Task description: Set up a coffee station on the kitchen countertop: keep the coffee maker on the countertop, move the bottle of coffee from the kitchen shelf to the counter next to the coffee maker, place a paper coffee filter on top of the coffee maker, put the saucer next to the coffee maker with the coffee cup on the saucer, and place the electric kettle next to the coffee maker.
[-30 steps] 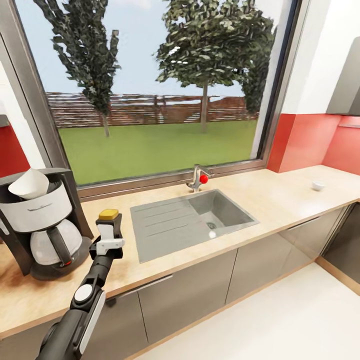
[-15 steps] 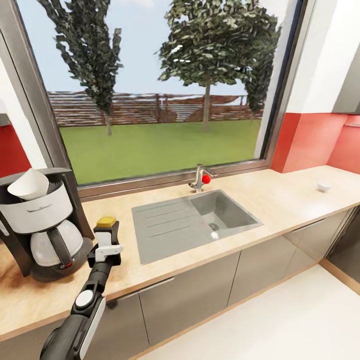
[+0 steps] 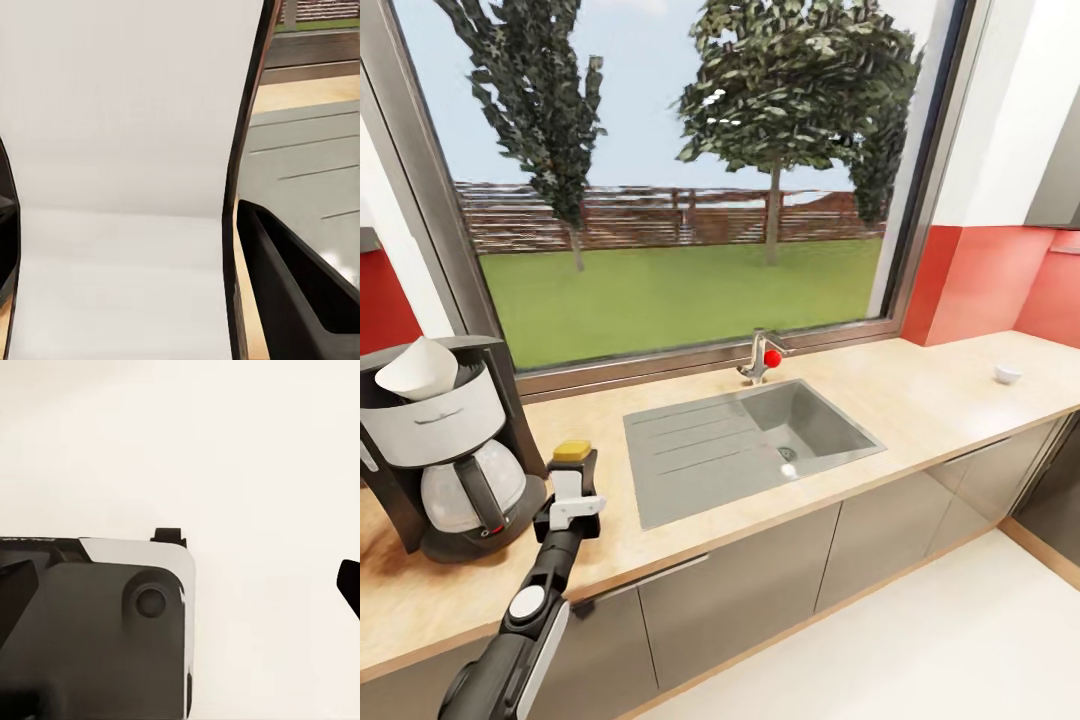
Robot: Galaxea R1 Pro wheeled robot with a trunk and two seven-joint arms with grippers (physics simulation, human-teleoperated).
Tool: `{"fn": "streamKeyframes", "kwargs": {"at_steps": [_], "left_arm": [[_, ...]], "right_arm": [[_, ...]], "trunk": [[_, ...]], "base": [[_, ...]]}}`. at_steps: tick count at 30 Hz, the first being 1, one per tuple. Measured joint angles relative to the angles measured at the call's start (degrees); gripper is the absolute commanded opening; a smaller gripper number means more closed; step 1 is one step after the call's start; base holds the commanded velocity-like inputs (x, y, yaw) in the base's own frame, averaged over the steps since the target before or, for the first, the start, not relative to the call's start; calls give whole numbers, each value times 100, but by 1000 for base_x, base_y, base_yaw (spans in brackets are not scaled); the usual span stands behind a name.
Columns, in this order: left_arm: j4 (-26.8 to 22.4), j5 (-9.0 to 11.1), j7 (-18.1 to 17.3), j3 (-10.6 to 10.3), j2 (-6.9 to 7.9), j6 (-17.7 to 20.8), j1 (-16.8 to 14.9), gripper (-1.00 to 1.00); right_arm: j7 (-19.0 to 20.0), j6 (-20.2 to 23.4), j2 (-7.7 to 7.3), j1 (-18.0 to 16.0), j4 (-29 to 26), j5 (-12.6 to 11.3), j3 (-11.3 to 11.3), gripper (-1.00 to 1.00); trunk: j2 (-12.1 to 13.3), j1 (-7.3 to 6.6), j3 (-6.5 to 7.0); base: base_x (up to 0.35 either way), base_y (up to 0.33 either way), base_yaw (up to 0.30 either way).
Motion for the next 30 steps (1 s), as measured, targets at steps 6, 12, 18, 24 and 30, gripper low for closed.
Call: {"fn": "streamKeyframes", "kwargs": {"at_steps": [6,12,18,24,30], "left_arm": [[50,2,126,11,0,-106,54,-100],[247,3,315,11,-2,-311,57,-100],[444,3,503,11,0,-519,58,-100],[712,12,688,14,-8,-1456,59,-100],[724,4,679,3,-9,-1489,58,-100]], "right_arm": [[0,-5,7,0,6,0,-1,100],[0,-5,10,0,10,0,0,100],[0,-5,16,0,14,0,1,100],[0,-5,16,0,15,0,3,100],[0,-5,16,0,18,0,5,100]], "trunk": [[0,0,0],[0,0,0],[0,0,0],[1,0,0],[-1,-3,0]], "base": [[0,0,0],[0,0,0],[0,0,0],[0,0,0],[144,0,0]]}}
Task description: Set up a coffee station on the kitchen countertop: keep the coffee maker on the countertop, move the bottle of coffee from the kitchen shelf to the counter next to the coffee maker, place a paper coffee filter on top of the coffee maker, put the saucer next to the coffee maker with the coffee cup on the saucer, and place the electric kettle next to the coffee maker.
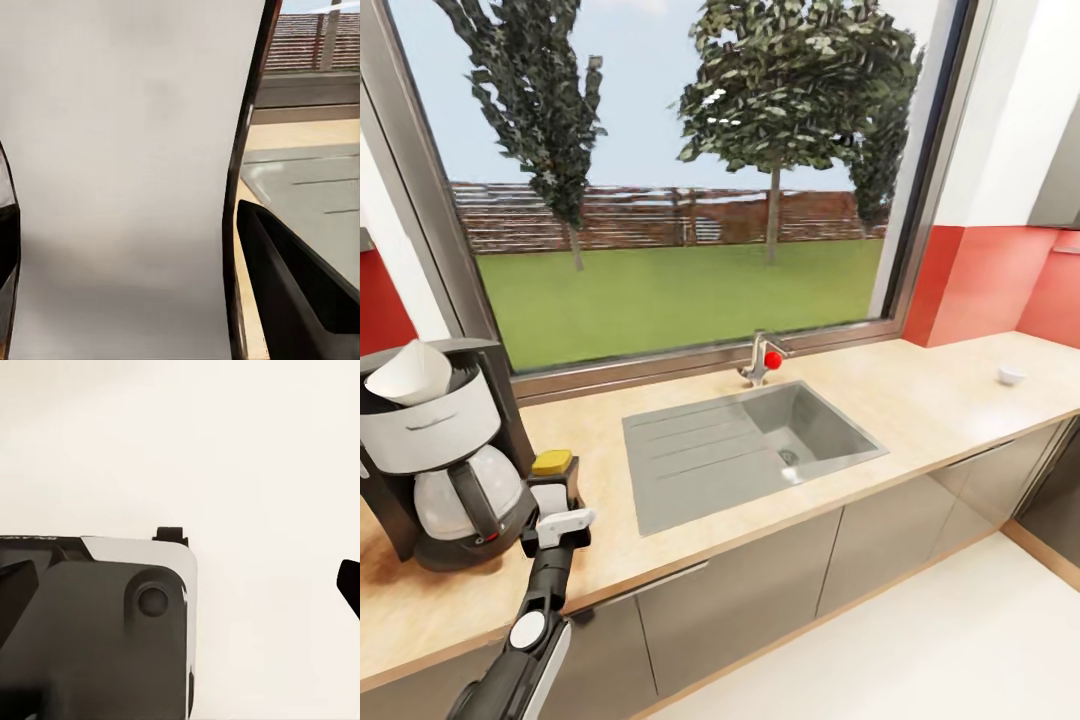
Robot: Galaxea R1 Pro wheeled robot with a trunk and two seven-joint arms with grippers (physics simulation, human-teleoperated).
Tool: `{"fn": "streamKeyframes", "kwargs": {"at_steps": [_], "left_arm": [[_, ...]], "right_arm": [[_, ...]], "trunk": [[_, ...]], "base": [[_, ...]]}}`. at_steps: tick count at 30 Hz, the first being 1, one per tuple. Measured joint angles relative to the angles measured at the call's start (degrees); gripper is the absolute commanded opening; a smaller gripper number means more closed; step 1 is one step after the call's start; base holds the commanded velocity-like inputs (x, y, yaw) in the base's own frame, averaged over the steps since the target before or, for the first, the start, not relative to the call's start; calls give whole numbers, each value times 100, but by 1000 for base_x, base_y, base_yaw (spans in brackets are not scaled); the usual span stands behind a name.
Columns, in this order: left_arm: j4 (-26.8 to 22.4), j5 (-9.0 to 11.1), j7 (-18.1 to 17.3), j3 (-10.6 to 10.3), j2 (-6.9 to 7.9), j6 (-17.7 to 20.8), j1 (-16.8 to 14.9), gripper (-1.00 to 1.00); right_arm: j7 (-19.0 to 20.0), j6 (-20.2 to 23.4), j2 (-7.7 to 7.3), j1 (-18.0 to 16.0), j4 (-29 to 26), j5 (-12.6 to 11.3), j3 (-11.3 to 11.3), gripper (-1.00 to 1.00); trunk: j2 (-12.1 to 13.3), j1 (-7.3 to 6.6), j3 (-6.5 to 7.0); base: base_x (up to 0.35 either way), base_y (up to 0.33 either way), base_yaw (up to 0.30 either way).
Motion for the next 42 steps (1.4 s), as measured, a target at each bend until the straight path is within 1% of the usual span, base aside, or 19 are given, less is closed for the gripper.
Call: {"fn": "streamKeyframes", "kwargs": {"at_steps": [18,24,29,34,36,37,39,42], "left_arm": [[92,-7,2,6,17,-12,0,-100],[331,-3,4,15,20,-18,-5,-100],[370,0,17,17,91,-21,-9,-100],[373,-7,23,16,105,-21,-9,-100],[373,3,38,85,106,-23,-9,-100],[374,4,41,139,106,-24,-9,100],[402,-11,40,241,106,-25,-9,100],[476,-12,42,278,106,-36,-15,100]], "right_arm": [[0,0,0,0,8,0,2,100],[0,0,0,0,6,0,-1,100],[0,0,0,0,12,0,3,100],[0,0,0,0,14,0,3,100],[0,0,0,0,14,0,3,100],[0,0,0,0,14,0,3,100],[0,0,0,0,14,0,3,100],[0,0,0,0,14,0,3,100]], "trunk": [[1,3,0],[1,3,0],[1,3,0],[1,3,0],[1,3,0],[1,3,0],[1,3,0],[1,3,0]], "base": [[16,0,0],[0,0,0],[0,0,0],[0,0,0],[0,0,0],[0,0,0],[0,0,0],[0,0,0]]}}
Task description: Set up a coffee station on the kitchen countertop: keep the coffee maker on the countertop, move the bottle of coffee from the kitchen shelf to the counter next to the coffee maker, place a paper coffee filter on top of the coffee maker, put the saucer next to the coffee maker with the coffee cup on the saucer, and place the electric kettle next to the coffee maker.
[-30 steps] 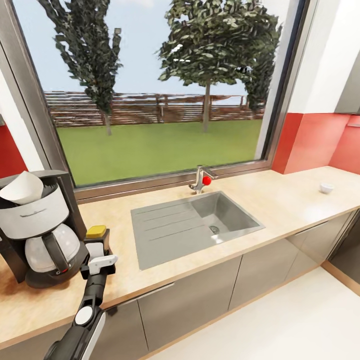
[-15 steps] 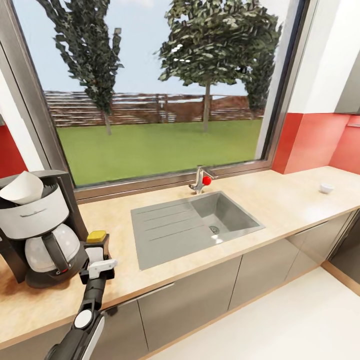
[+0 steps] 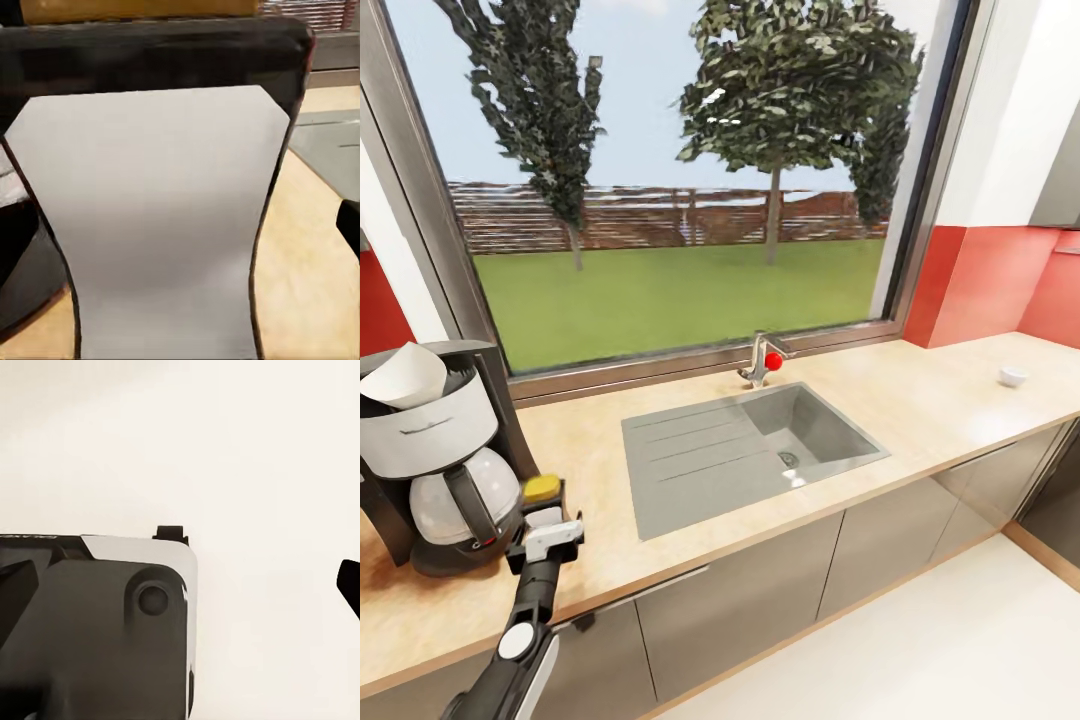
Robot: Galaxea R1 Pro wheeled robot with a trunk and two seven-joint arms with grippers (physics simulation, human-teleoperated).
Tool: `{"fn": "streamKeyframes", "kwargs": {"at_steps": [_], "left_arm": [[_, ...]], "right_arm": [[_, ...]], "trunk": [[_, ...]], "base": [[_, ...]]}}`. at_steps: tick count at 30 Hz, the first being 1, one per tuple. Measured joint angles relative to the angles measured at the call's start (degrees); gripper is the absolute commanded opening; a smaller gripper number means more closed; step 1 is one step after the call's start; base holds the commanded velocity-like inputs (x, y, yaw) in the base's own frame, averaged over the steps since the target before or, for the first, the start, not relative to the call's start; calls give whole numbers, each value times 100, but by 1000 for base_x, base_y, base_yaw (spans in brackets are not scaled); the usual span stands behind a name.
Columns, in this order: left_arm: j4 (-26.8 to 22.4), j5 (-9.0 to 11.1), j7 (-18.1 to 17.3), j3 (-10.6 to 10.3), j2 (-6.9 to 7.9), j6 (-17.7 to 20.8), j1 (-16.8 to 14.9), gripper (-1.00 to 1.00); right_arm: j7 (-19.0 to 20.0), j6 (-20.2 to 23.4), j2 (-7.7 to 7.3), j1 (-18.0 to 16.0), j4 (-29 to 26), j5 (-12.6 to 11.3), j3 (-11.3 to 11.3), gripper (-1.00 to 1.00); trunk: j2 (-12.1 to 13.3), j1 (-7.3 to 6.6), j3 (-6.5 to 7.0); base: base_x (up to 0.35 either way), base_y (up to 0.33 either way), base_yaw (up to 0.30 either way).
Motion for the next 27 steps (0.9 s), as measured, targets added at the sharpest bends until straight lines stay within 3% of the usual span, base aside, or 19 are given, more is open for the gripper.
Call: {"fn": "streamKeyframes", "kwargs": {"at_steps": [27], "left_arm": [[55,8,1,27,-5,-28,2,100]], "right_arm": [[0,0,0,0,0,0,-1,100]], "trunk": [[0,0,0]], "base": [[0,0,0]]}}
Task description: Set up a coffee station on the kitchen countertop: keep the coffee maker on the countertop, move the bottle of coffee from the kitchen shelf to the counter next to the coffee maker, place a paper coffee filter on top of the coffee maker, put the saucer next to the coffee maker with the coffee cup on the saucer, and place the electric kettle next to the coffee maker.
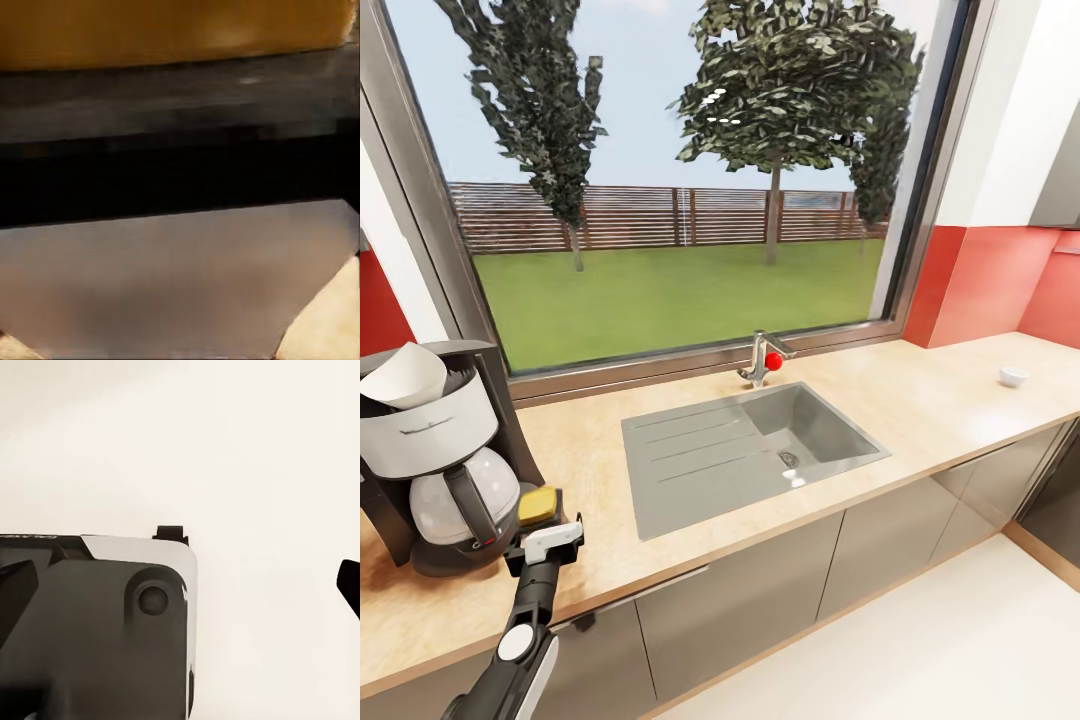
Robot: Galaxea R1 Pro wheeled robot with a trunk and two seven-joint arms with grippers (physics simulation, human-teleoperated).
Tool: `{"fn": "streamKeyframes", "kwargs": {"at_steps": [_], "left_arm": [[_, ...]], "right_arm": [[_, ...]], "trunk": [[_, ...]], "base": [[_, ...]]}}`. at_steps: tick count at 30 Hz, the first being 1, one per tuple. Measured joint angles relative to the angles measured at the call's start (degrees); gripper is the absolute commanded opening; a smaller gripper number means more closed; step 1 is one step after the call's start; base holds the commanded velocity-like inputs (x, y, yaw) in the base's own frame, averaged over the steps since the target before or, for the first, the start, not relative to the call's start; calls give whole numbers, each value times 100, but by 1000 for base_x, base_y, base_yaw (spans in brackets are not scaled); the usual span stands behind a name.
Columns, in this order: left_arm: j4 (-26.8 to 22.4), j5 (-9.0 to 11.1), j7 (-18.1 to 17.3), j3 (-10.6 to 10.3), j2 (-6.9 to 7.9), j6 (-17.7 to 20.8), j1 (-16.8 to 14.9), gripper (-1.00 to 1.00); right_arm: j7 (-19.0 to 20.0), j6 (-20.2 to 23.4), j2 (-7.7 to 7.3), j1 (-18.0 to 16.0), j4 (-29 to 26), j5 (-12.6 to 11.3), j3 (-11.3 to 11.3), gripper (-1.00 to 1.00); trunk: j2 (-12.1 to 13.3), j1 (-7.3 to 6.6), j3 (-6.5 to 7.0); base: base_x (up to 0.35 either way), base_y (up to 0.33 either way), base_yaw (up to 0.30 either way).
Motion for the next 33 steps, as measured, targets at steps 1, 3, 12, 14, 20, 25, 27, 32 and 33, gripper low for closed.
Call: {"fn": "streamKeyframes", "kwargs": {"at_steps": [1,3,12,14,20,25,27,32,33], "left_arm": [[0,0,0,0,-1,0,0,100],[0,0,0,0,-3,0,2,100],[1,0,0,0,0,0,1,100],[0,0,0,0,3,0,2,100],[0,0,0,0,-2,0,2,100],[0,0,0,0,-4,0,4,100],[2,0,0,0,-4,0,4,100],[2,-2,0,0,-4,0,4,100],[2,-4,0,-3,-4,0,4,100]], "right_arm": [[0,0,0,0,0,0,0,100],[0,0,0,0,0,0,0,100],[0,-1,9,0,0,0,-1,100],[0,-5,9,0,-3,0,-4,100],[0,-8,9,0,-9,0,-8,100],[0,-8,9,0,-9,0,-8,100],[0,-8,9,0,-9,0,-8,100],[0,-8,9,0,-9,0,-8,100],[0,-8,9,0,-9,0,-8,100]], "trunk": [[0,0,0],[0,0,0],[0,0,0],[0,0,0],[0,0,0],[0,0,0],[0,0,0],[0,0,0],[0,0,0]], "base": [[0,0,0],[0,0,0],[0,0,0],[0,0,0],[0,0,0],[0,0,0],[0,0,0],[0,0,0],[-18,0,0]]}}
